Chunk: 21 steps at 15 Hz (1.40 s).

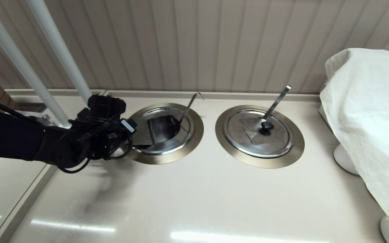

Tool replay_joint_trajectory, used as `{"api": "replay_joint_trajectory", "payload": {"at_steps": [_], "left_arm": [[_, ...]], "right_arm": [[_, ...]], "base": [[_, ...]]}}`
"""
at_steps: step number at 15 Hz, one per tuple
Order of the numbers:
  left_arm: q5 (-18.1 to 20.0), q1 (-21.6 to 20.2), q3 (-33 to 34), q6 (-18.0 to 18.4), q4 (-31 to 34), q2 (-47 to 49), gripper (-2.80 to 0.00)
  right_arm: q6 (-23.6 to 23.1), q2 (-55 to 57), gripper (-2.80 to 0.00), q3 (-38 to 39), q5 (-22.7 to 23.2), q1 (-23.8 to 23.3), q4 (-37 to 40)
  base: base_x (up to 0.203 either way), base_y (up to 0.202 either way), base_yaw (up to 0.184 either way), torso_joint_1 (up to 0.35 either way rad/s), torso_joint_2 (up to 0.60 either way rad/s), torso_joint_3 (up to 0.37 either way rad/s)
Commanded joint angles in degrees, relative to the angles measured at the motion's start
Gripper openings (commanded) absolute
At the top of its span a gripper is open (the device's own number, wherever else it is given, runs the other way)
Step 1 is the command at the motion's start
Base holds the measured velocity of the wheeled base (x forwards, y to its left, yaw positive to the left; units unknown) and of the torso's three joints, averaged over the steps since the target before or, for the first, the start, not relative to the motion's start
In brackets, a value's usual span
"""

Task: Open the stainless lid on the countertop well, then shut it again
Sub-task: Close the lid

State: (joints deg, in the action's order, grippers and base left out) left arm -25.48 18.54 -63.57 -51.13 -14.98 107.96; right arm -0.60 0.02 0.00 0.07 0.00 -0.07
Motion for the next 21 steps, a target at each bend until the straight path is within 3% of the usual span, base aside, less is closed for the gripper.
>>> {"api": "replay_joint_trajectory", "payload": {"at_steps": [1,8,12,21], "left_arm": [[0.07,0.09,-0.77,0.59,-0.12,0.57,0.0],[0.33,0.71,-2.82,2.95,-5.15,3.2,0.0],[2.98,0.62,-2.97,2.97,-5.5,3.84,0.0],[2.89,0.53,-5.97,4.08,-5.75,2.18,0.0]], "right_arm": [[-0.02,0.06,0.0,0.0,0.01,0.0,-0.01],[-0.02,0.03,0.0,0.0,0.01,0.0,-0.01],[-0.02,0.06,0.0,0.0,0.01,0.0,-0.01],[-0.02,0.06,0.0,0.0,0.01,0.0,0.07]], "base": [[0.0,0.0,0.0,0.0,0.0,0.0],[0.0,0.0,0.0,0.0,0.0,0.0],[0.0,0.0,0.0,0.0,0.0,0.0],[0.0,0.0,0.0,0.0,0.0,0.0]]}}
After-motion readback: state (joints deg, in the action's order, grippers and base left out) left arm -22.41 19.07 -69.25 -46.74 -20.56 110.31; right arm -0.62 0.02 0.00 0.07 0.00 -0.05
